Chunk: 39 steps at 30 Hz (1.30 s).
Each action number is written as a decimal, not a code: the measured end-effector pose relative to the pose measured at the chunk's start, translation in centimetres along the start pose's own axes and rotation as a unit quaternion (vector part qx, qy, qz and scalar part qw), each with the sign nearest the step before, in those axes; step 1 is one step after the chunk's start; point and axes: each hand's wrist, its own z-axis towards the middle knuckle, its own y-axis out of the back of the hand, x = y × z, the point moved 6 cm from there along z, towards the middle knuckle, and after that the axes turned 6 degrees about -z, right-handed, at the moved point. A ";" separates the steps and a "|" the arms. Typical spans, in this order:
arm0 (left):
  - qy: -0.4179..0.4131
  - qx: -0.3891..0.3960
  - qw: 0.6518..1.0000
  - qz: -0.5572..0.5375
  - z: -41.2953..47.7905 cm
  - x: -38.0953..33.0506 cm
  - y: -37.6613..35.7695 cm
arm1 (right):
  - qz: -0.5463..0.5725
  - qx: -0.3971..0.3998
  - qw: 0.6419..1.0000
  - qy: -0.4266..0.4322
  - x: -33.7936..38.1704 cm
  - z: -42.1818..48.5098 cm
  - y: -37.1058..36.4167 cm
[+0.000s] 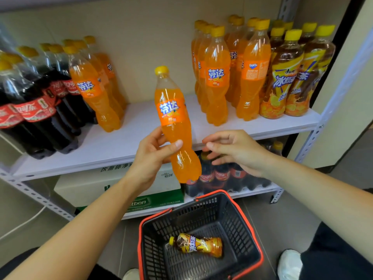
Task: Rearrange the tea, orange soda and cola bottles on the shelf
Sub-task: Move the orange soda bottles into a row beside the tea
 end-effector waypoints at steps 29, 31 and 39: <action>0.007 -0.118 0.991 -0.062 2.0 -1.3 2.6 | -0.154 -0.057 0.970 0.177 1.7 0.5 -4.3; 0.008 -0.106 0.992 -0.062 2.0 -1.3 2.3 | -0.181 -0.079 0.962 0.189 1.8 0.5 -4.4; 0.002 -0.083 0.994 -0.068 2.1 -1.8 1.9 | -0.191 -0.071 0.951 0.232 2.2 0.5 -3.9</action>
